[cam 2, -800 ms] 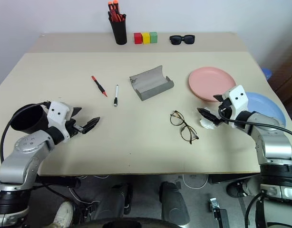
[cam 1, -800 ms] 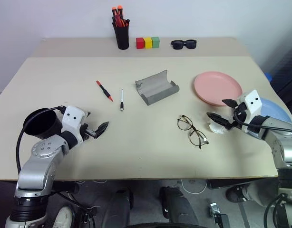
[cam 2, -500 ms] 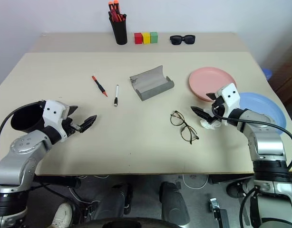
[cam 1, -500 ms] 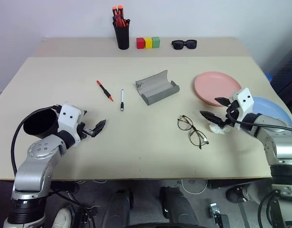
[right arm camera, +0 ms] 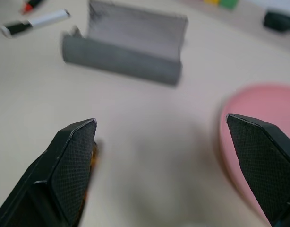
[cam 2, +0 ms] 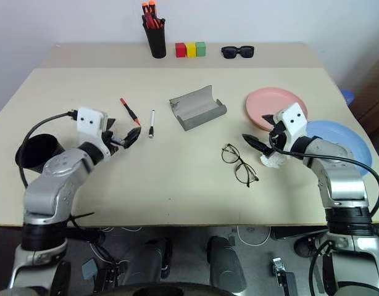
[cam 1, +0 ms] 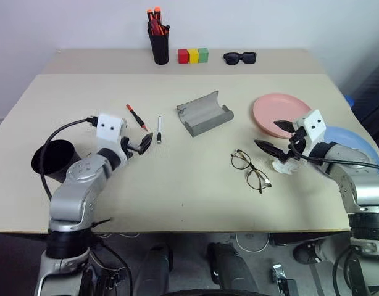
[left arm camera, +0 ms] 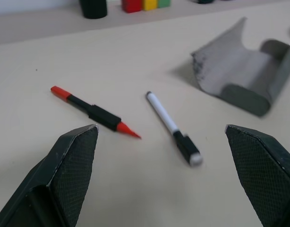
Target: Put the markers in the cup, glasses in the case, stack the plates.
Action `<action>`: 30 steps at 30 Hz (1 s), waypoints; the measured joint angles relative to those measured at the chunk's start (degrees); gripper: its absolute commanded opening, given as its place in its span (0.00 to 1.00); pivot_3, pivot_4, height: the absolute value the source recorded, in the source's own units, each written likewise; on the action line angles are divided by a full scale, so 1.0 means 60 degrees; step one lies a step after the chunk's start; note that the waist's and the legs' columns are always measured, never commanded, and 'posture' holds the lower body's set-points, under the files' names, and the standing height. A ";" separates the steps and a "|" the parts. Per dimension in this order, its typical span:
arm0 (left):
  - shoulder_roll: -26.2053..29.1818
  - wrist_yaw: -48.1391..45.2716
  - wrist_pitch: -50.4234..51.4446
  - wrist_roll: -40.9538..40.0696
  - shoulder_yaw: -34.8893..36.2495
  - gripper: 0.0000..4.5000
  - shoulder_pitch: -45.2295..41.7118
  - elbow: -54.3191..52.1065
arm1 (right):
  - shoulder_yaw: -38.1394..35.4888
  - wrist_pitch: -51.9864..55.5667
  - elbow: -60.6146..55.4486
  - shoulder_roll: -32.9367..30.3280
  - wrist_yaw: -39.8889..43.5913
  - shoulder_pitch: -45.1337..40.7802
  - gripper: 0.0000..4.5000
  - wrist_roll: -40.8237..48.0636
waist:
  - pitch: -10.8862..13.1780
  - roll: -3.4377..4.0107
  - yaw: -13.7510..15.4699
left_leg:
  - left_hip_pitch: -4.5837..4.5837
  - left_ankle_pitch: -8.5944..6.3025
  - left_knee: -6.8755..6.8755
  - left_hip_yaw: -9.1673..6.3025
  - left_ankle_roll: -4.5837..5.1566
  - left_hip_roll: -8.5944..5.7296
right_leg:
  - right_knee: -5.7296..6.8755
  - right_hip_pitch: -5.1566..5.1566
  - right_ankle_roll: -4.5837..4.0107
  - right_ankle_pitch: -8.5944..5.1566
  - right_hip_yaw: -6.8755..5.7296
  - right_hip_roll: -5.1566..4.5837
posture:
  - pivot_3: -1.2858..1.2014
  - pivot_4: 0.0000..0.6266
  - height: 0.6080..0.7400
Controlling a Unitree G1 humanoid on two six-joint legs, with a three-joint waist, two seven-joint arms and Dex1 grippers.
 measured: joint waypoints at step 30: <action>-0.2895 0.4260 0.3182 0.1208 0.1127 0.57 -0.6726 0.8523 | 0.2816 0.1534 -0.4040 0.1145 -0.0786 0.0983 1.00 -0.0225 | 0.0006 -0.0014 0.0016 | 0.0000 0.0010 0.0000 -0.0037 -0.0018 -0.0020 | 0.0000 0.0012 0.0026 0.0009 -0.0021 -0.0005 | 0.52 0.24 1.00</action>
